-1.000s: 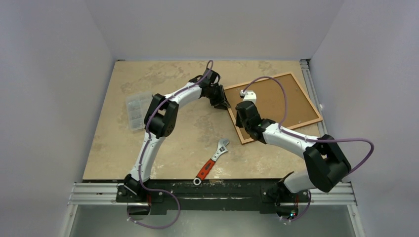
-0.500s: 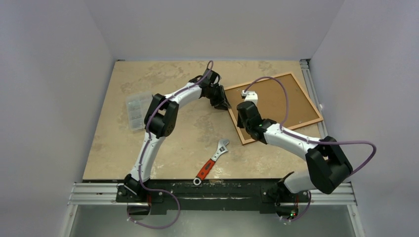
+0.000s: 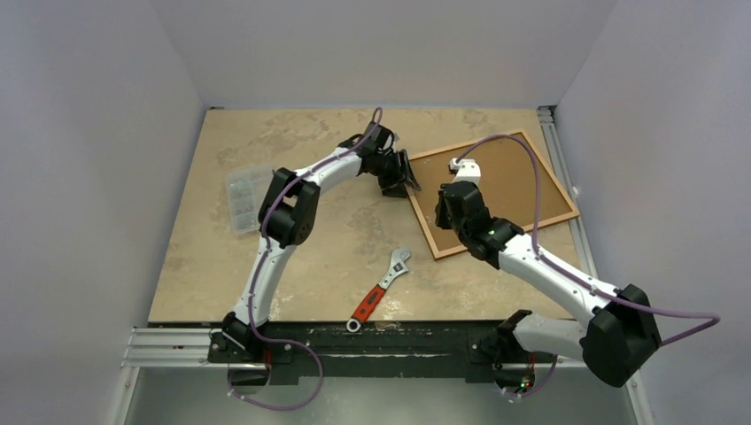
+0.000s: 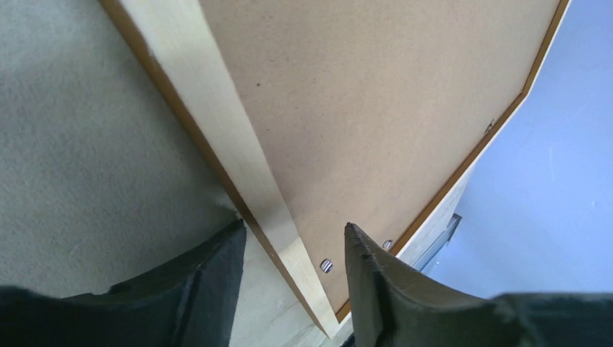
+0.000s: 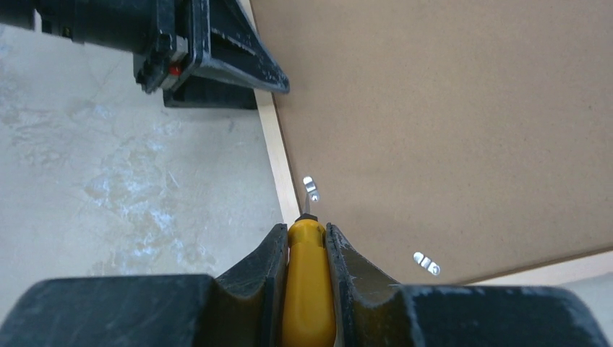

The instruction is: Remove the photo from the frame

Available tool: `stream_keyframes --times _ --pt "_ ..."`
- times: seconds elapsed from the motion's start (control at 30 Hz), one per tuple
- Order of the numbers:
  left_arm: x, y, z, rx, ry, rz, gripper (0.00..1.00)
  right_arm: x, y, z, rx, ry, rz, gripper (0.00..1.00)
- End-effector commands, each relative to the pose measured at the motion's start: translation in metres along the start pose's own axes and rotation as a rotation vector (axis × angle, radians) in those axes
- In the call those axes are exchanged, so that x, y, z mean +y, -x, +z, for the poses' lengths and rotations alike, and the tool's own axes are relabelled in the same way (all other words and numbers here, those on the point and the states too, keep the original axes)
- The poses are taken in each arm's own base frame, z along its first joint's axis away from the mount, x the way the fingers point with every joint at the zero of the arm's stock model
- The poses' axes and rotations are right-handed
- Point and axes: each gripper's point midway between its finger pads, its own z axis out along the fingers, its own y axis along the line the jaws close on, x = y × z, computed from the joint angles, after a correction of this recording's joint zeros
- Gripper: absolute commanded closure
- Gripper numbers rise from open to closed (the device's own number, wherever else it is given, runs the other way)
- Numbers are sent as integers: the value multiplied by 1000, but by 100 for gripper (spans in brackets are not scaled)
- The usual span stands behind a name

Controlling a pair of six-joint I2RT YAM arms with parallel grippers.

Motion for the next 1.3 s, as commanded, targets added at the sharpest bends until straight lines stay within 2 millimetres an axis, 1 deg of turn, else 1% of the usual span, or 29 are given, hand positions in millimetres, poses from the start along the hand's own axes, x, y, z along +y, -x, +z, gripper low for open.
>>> stream_keyframes --times 0.0,0.1,0.23,0.27,0.3,0.33,0.4,0.47,0.57,0.6,0.63,0.73,0.83,0.9,0.97,1.07,1.13,1.2,1.27 --pt "-23 8 -22 -42 -32 41 43 -4 -2 -18 44 11 0 100" --pt "-39 15 -46 -86 -50 71 34 -6 -11 -29 74 36 2 100" --pt "-65 16 -88 -138 -84 117 29 -7 -24 -44 134 68 11 100" --pt "-70 16 -100 -154 -86 129 29 -2 -26 -47 144 98 20 100" --pt "-76 14 -113 -170 -89 143 28 6 -30 -50 163 150 31 100" --pt "-84 13 -132 -195 -99 164 28 19 -35 -55 193 224 39 100" --pt "-90 8 -158 -232 -97 196 27 29 -44 -58 247 277 47 100" --pt "-92 2 -182 -267 -86 223 27 45 -56 -62 332 356 62 100" --pt "-89 -8 -218 -317 -66 250 27 73 -76 -66 448 479 138 100" --pt "-83 -12 -226 -329 -54 250 27 85 -76 -66 450 539 172 100" --pt "-83 -15 -239 -351 -53 257 27 96 -78 -67 458 590 206 100" --pt "-81 -26 -270 -402 -41 303 27 124 -90 -69 498 698 294 100" --pt "-79 -39 -296 -440 -18 367 27 152 -105 -71 540 770 313 100" --pt "-81 -49 -311 -448 -21 415 27 176 -120 -79 593 829 287 100" --pt "-79 -57 -319 -447 -13 459 27 197 -136 -80 645 866 253 100" --pt "-70 -62 -324 -456 20 497 27 226 -151 -86 687 944 221 100" --pt "-66 -64 -324 -460 29 502 27 239 -158 -84 710 970 226 100" --pt "-69 -68 -322 -444 3 501 27 248 -161 -80 721 985 262 100" --pt "-74 -71 -321 -431 -33 495 28 254 -163 -73 722 977 297 100"
